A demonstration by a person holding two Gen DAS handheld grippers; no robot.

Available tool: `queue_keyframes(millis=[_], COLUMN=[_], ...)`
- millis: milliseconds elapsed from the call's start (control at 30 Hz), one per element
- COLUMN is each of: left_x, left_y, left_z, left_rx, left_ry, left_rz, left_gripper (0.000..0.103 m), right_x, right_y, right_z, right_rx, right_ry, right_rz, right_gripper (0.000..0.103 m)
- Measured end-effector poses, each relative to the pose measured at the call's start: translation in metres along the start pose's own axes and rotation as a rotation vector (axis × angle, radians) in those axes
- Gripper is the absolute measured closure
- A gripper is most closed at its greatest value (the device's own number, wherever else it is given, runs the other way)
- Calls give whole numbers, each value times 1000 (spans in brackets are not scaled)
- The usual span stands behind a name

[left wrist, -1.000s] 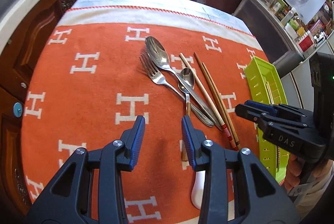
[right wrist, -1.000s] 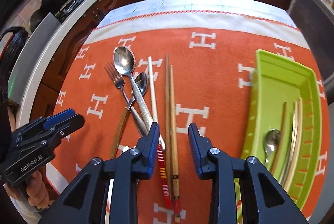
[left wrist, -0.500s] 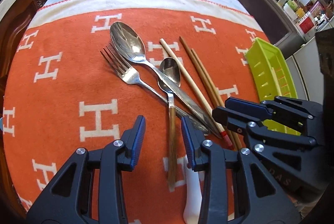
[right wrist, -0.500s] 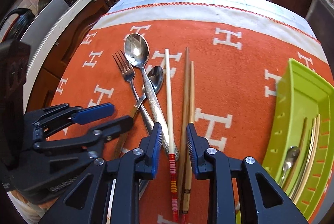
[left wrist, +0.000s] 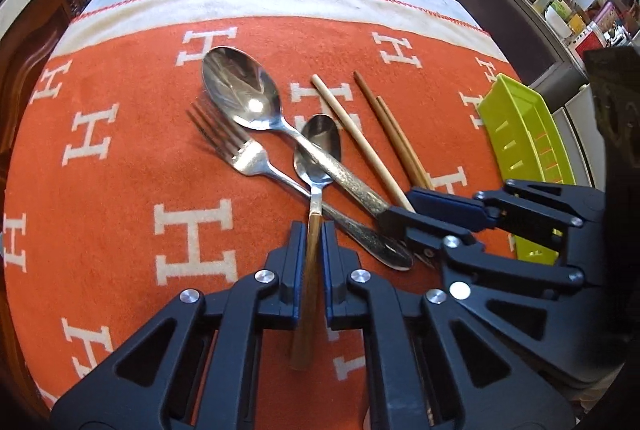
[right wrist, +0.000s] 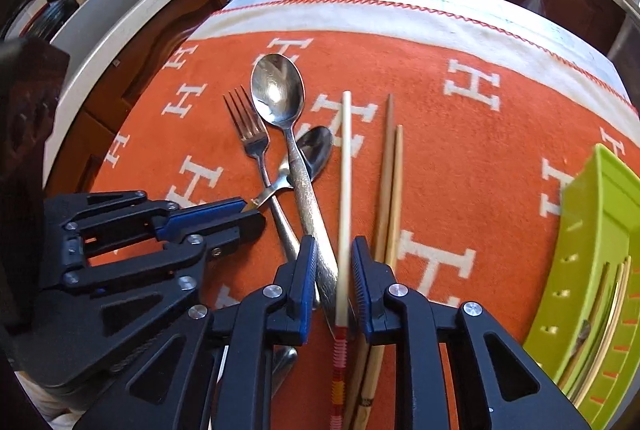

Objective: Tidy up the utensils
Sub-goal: 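Grasp a wooden-handled spoon with the left tool while the right tool grasps a pale chopstick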

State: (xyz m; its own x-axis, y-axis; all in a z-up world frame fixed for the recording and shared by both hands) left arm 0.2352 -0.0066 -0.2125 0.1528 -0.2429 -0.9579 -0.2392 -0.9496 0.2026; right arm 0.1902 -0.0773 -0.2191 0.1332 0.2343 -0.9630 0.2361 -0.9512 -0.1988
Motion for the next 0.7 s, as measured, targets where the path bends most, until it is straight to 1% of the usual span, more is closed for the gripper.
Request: queue_keyframes(millis=[33, 67, 100, 133, 200, 367, 533, 700], left_x=[-1, -3, -5, -8, -14, -35, -54, -69], left_y=[-1, -3, -4, -6, -9, -16, -19, -12], left_z=[2, 3, 5, 7, 9, 13, 17, 24], left_rx=[-4, -8, -13, -18, -27, -57, -78, -68], left_ry=[-1, -1, 1, 4, 15, 54, 80, 94], left_rz=[-1, -2, 1, 1, 3, 11, 20, 31], left_gripper=[98, 98, 98, 98, 98, 98, 98, 98], right_x=[1, 1, 1, 1, 0, -11, -31, -55], right_y=[-1, -1, -2, -2, -3, 1, 2, 4], right_z=[-1, -2, -2, -2, -1, 1, 7, 17], right_rx=[1, 2, 4, 7, 13, 57, 79, 97], right_ry=[7, 11, 12, 12, 8, 39, 74, 114], right_rz=[-5, -10, -24, -31, -31, -52, -81, -112], right_gripper=[84, 87, 94, 97, 97, 97, 98, 98])
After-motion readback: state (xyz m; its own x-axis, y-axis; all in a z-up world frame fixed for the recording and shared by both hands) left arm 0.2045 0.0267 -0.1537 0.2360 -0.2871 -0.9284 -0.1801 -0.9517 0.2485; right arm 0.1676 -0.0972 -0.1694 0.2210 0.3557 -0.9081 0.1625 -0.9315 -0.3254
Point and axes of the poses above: each gripper's, at about its wrist camera, not at the fingertips, and x roughly the way its jaws point, y to its right, z to its underside, the point moved 5 cm from there along x, roughly the way its jaws point, and after that the axes turned 10 degrees about -y, right-handed, at the moved point
